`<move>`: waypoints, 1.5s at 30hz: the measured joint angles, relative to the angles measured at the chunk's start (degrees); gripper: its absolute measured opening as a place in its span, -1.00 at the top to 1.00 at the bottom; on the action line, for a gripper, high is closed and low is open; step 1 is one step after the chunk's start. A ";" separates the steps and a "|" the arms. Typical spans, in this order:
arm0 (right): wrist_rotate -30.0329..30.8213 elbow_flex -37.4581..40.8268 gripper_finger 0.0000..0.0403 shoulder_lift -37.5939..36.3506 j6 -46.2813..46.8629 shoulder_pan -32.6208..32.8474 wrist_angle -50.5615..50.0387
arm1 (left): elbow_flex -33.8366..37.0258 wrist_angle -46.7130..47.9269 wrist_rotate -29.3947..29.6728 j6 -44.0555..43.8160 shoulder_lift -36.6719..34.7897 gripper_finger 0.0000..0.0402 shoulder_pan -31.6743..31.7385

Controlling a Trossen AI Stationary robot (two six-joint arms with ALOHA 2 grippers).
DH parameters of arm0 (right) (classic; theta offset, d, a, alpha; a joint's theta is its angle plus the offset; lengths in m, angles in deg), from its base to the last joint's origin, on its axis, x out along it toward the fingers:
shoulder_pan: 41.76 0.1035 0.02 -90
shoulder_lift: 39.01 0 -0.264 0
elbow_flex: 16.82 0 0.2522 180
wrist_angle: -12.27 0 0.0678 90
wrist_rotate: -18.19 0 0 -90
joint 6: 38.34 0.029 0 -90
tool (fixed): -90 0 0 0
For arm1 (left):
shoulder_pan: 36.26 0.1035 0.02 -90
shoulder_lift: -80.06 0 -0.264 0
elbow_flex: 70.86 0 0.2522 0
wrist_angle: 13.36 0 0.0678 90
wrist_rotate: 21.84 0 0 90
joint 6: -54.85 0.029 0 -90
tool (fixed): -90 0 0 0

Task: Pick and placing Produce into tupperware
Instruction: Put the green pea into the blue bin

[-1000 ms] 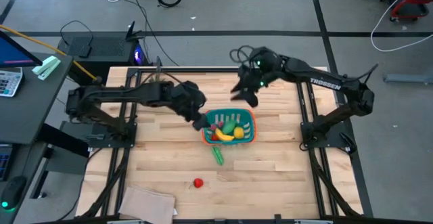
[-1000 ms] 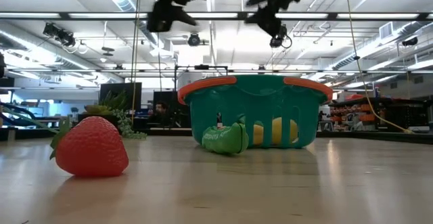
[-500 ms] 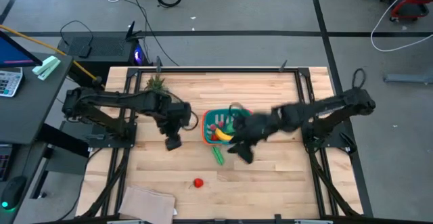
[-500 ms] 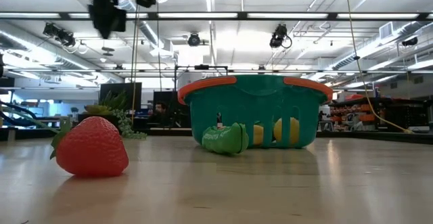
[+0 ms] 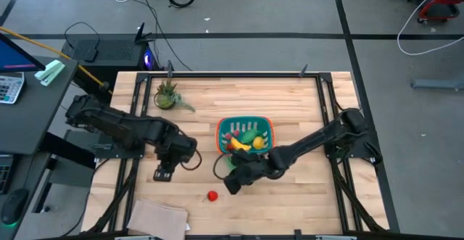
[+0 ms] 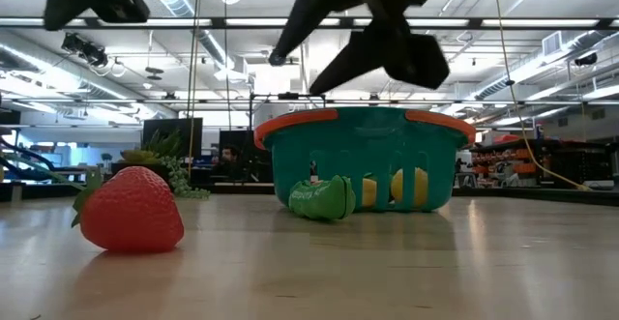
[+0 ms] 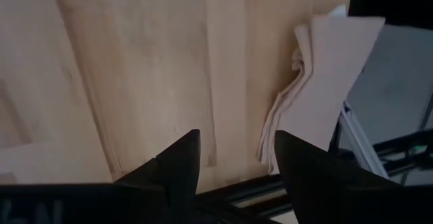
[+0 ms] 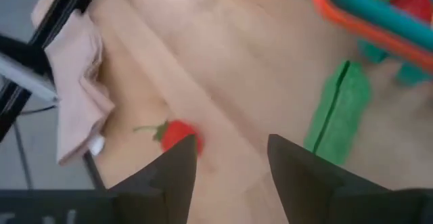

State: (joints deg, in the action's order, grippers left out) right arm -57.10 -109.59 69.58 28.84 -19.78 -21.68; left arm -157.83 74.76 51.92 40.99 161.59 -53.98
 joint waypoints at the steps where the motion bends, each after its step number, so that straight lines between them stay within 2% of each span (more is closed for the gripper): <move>1: -0.01 -0.22 0.07 0.17 0.03 -0.50 0.00 | 0.00 0.05 0.03 -0.02 0.00 0.01 -0.49; 8: -1.33 -0.32 0.10 -0.58 -4.69 -3.52 -0.79 | 0.00 0.07 0.10 -0.93 0.00 0.04 -1.55; 13: -2.71 -0.32 -0.03 -0.22 -6.57 -3.88 -6.41 | 0.00 -0.21 0.12 -3.05 0.00 0.05 -1.53; 17: -3.05 -0.32 -0.16 0.15 -2.92 -3.98 -11.45 | 0.00 -0.24 0.14 -3.53 0.02 0.06 -1.47; 24: -3.54 -0.34 -0.23 0.75 -3.10 -5.51 -12.14 | 0.00 -0.51 0.16 -4.12 0.00 0.07 -0.88; 31: -10.24 -0.34 -0.23 4.66 -4.48 -8.52 -11.00 | 0.00 -0.68 0.61 -8.05 0.00 0.07 -0.44; 41: -12.30 -0.37 -0.22 4.53 -5.37 -8.85 -7.18 | 0.00 -0.71 0.76 -7.63 0.00 0.08 -0.46; 45: -18.02 -0.32 -0.22 5.25 -4.82 -8.72 -7.42 | 0.00 -0.73 0.77 -7.55 0.03 0.10 -0.46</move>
State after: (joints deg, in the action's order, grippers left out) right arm -75.12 -109.92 74.83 24.03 -28.51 -29.11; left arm -157.83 74.03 52.69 33.44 161.62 -54.43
